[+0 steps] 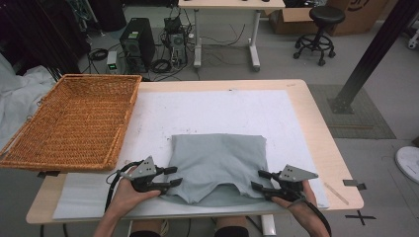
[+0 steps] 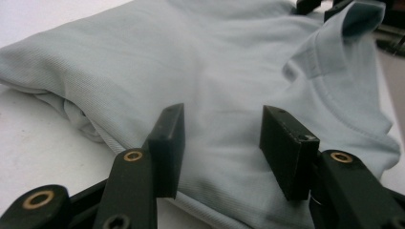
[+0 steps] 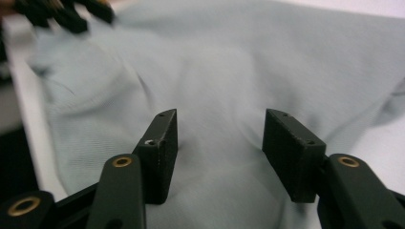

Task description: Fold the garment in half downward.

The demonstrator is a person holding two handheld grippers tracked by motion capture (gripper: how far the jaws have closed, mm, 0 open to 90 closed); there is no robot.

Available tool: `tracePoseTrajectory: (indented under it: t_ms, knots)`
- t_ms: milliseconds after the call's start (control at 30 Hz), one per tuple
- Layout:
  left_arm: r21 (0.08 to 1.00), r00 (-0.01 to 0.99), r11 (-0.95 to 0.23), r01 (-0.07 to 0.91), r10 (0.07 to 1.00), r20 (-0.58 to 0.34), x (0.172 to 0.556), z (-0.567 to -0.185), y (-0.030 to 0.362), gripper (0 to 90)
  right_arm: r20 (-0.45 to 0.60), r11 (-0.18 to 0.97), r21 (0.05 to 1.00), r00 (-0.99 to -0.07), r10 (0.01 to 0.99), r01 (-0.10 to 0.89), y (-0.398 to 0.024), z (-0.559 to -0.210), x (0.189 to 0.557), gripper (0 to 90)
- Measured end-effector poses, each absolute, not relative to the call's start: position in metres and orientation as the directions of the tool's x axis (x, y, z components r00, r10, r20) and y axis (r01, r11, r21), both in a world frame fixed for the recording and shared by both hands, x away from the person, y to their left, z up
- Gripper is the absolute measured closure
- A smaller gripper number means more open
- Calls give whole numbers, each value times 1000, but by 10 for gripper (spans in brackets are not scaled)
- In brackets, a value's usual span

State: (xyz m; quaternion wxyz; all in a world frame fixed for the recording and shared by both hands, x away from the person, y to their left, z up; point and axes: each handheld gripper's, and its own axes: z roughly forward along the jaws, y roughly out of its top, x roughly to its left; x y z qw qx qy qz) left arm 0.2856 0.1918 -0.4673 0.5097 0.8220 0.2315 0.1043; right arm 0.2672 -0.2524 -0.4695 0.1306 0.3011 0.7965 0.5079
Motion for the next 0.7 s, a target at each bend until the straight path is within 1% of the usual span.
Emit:
tracePoseTrajectory:
  t_ms: [67, 133, 200, 233, 267, 333, 400, 433, 500, 533, 567, 600, 633, 667, 700]
  knots:
    - [879, 872, -403, 255, 489, -28, 284, -467, 190, 518, 68, 336, 880, -789, 611, 336, -251, -469, 268, 492]
    - [875, 870, -418, 243, 494, -6, 283, -467, 188, 516, 57, 343, 880, -790, 611, 329, -251, -469, 268, 495]
    - [875, 874, -420, 238, 486, -4, 283, -467, 188, 505, 57, 342, 880, -789, 612, 329, -252, -469, 268, 488]
    - [881, 875, -405, 245, 483, -21, 284, -467, 189, 485, 69, 330, 882, -784, 617, 336, -252, -469, 268, 471]
    - [895, 868, -358, 266, 494, -60, 284, -467, 191, 451, 95, 301, 887, -776, 624, 350, -253, -469, 268, 434]
    - [920, 845, -255, 298, 519, -129, 285, -464, 193, 349, 139, 233, 902, -753, 643, 365, -254, -467, 268, 369]
    - [928, 815, -201, 312, 559, -153, 288, -458, 196, 276, 177, 163, 914, -727, 663, 372, -257, -463, 271, 308]
    - [930, 802, -180, 320, 574, -165, 289, -454, 198, 233, 190, 131, 919, -710, 677, 371, -259, -462, 273, 264]
    - [939, 797, -138, 315, 576, -183, 291, -448, 201, 159, 210, 85, 924, -680, 702, 373, -262, -457, 277, 202]
    - [947, 805, -107, 303, 560, -195, 292, -443, 202, 135, 212, 74, 926, -672, 710, 371, -263, -455, 279, 159]
    - [950, 799, -81, 301, 565, -205, 292, -439, 202, 108, 221, 47, 927, -645, 732, 371, -265, -451, 281, 100]
    - [955, 793, -65, 290, 575, -201, 292, -436, 202, 78, 236, 20, 927, -626, 743, 373, -266, -448, 283, 65]
    - [958, 787, -52, 282, 584, -200, 293, -432, 202, 71, 243, -3, 929, -603, 760, 371, -267, -446, 285, 33]
    - [958, 787, -36, 283, 581, -211, 294, -429, 202, 72, 244, -20, 931, -581, 776, 364, -269, -442, 287, 16]
    - [959, 789, -19, 282, 574, -220, 295, -427, 202, 71, 250, -34, 932, -574, 779, 360, -270, -439, 289, 20]
